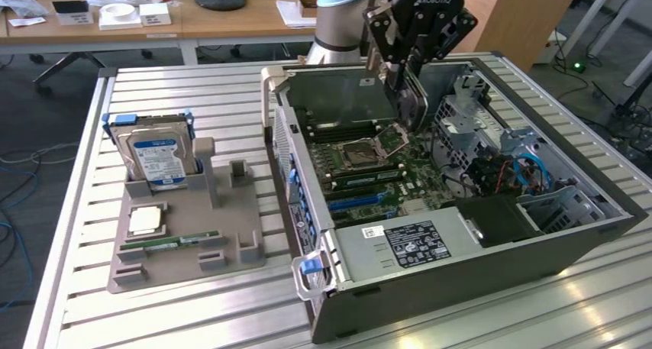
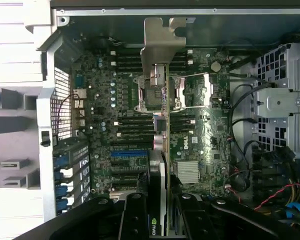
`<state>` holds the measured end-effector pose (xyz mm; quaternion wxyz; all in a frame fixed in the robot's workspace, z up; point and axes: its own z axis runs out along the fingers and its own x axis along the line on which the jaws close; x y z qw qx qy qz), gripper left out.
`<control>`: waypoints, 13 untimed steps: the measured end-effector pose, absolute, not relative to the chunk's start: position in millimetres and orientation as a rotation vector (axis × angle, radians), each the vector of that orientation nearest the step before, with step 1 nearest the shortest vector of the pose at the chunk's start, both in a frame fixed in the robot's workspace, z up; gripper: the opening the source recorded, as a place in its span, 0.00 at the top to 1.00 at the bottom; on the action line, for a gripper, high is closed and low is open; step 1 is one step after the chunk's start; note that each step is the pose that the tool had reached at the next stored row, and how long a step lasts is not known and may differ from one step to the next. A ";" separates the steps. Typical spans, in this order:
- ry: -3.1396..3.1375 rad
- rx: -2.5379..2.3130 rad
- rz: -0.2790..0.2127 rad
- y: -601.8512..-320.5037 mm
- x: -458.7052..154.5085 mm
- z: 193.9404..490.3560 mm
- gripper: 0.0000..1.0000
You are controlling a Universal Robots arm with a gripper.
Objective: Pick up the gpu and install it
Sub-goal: 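Pick up the gpu and move the gpu toward the slot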
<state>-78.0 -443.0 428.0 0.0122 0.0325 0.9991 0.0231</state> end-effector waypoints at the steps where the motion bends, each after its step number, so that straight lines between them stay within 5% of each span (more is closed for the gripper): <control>1: 3.115 0.101 0.072 -442.9 -75.6 428.0 0.73; 13: 3.115 0.101 0.072 -443.0 -54.0 428.0 0.73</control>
